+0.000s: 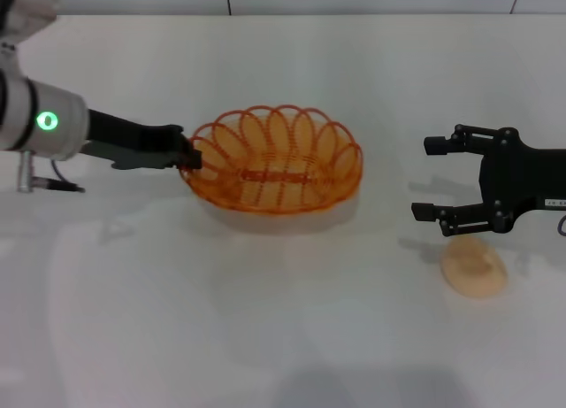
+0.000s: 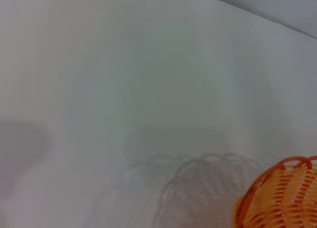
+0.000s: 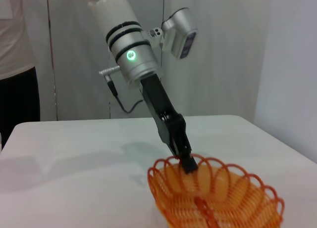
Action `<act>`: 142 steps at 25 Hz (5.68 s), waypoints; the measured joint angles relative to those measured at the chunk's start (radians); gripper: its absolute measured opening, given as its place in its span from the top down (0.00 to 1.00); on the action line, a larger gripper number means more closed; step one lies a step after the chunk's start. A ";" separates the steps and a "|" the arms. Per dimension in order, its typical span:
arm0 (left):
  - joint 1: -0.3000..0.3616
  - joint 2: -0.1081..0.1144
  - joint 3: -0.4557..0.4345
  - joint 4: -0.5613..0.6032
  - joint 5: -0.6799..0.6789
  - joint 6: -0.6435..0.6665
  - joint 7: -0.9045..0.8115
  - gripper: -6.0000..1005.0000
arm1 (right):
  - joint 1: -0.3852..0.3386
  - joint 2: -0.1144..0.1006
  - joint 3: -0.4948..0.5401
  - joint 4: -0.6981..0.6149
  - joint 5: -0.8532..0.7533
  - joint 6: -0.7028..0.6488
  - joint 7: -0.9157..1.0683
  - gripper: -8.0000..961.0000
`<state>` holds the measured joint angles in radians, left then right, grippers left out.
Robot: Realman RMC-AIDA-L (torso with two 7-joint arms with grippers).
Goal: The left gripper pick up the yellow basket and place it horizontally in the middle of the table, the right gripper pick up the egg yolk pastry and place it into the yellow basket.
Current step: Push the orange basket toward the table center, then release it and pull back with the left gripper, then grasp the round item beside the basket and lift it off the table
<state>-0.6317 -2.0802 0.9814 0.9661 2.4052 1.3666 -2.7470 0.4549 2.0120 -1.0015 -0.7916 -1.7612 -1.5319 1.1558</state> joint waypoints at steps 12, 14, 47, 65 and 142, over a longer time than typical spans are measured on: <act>0.036 -0.004 0.234 -0.001 -0.093 -0.145 -0.093 0.93 | 0.001 0.001 -0.008 -0.005 -0.001 -0.015 -0.013 0.09; 0.042 -0.005 0.238 -0.001 -0.103 -0.151 -0.096 0.93 | 0.001 0.001 -0.009 -0.009 -0.005 -0.017 -0.014 0.09; 0.230 -0.001 0.240 0.311 -0.212 -0.061 0.416 0.16 | -0.010 -0.004 0.012 -0.023 0.011 -0.020 -0.002 0.10; 0.378 0.010 -0.072 0.021 -0.756 0.120 1.452 0.15 | -0.037 -0.009 0.032 -0.026 0.011 -0.020 0.037 0.10; 0.186 0.123 -0.159 -0.109 -0.386 0.446 1.399 0.15 | 0.002 -0.001 -0.119 -0.283 -0.485 -0.042 0.665 0.16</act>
<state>-0.4453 -1.9574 0.8221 0.8575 2.0193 1.8124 -1.3477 0.4564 2.0109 -1.1207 -1.0748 -2.2460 -1.5740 1.8209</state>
